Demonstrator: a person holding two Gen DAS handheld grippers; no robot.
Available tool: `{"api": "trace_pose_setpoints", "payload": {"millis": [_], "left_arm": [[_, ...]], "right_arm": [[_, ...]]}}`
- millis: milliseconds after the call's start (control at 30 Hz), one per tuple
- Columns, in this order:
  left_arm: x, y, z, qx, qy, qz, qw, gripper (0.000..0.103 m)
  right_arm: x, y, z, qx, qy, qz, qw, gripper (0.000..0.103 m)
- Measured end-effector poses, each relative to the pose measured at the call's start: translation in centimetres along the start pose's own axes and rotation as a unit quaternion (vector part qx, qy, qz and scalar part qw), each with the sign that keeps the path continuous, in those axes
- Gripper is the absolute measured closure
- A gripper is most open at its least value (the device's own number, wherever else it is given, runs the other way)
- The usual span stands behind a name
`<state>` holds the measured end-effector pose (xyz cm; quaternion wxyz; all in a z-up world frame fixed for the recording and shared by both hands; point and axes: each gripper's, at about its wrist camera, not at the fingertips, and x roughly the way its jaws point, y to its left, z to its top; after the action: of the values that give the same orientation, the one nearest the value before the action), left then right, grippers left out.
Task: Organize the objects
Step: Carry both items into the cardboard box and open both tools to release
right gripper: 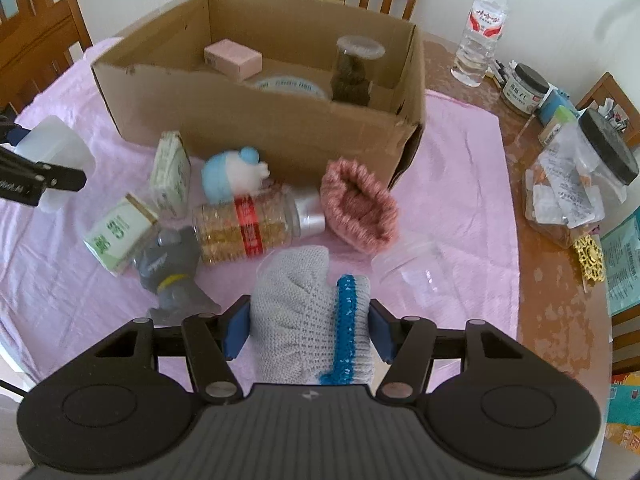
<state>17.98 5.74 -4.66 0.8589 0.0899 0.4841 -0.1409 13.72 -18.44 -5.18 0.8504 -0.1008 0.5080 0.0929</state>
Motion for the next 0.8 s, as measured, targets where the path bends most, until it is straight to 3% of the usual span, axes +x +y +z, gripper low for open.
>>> {"api": "trace_pose_setpoints", "payload": {"millis": [333,567,800], "left_arm": [[-3.9,-1.5,4.9,0.042,-0.051,-0.045,0.9969,0.02],[-3.9,-2.0,9.2,0.046,-0.092,-0.042,0.9938,0.02],[-2.7,-1.4,12.3,0.043,-0.104,-0.031,0.9931,0.02]], "right_arm": [[-3.6,-0.9,3.7,-0.008,-0.045,0.02,0.999,0.038],[-4.7,-1.7,7.3,-0.014,-0.088,0.018,0.996,0.038],[-4.4,-2.8,11.3,-0.015,-0.117,0.012,0.993,0.038]]}}
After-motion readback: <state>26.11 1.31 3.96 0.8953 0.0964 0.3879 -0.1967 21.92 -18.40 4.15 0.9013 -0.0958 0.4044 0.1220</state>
